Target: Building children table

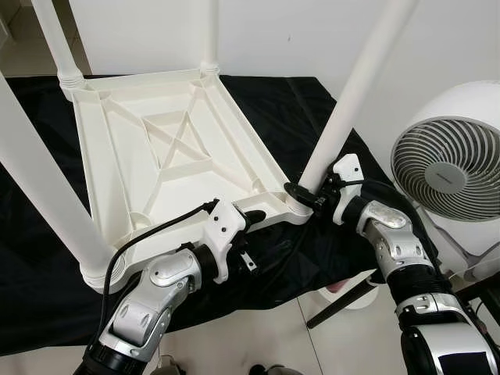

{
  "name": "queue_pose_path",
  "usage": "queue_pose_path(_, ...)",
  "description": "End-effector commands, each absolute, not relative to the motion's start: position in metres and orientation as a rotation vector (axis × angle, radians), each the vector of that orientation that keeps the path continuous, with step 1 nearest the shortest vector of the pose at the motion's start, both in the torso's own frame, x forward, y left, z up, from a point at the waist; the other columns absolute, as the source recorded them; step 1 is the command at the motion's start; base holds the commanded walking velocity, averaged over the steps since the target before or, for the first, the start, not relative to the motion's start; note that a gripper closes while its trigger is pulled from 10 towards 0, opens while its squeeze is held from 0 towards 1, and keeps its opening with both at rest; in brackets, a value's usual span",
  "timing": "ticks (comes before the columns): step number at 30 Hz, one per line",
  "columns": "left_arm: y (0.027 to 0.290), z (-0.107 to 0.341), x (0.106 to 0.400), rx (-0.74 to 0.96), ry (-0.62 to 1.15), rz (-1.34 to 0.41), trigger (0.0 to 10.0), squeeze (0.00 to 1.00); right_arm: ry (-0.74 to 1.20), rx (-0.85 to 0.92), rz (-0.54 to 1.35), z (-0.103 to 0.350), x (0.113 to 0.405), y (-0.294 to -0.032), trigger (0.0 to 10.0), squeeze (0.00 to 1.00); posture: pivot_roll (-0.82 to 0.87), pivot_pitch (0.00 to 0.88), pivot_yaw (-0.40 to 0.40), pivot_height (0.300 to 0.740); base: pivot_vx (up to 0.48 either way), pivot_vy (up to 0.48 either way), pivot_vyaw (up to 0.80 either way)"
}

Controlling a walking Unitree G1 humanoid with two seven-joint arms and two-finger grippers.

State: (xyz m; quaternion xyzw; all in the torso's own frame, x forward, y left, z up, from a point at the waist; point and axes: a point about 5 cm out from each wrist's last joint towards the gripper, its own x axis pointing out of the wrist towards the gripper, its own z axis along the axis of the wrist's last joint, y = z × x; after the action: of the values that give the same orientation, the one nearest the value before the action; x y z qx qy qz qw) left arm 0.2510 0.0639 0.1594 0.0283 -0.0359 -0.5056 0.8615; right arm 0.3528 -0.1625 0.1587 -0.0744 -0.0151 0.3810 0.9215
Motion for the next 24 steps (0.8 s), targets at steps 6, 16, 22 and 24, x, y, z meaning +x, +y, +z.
queue_pose_path(6,0.062,0.158,0.250,0.054,-0.070,-1.051,10.0,0.00,0.058,-0.115,0.525,0.132,0.356,-0.151,10.0,0.00,0.09,0.094,-0.096,0.740,0.000,0.000,0.00)
queue_pose_path(16,0.060,0.159,0.251,0.072,-0.092,-1.045,10.0,0.00,0.024,0.005,0.303,0.129,0.348,-0.116,10.0,0.00,0.08,0.098,-0.089,0.740,0.000,0.000,0.00)
queue_pose_path(22,0.059,0.158,0.252,0.062,-0.082,-1.034,10.0,0.00,0.003,0.038,0.164,0.132,0.350,-0.106,10.0,0.00,0.08,0.099,-0.090,0.740,0.000,0.000,0.00)
queue_pose_path(24,0.059,0.158,0.253,0.061,-0.078,-1.022,10.0,0.00,0.001,0.052,0.105,0.134,0.351,-0.103,10.0,0.00,0.08,0.099,-0.090,0.740,0.000,0.000,0.00)
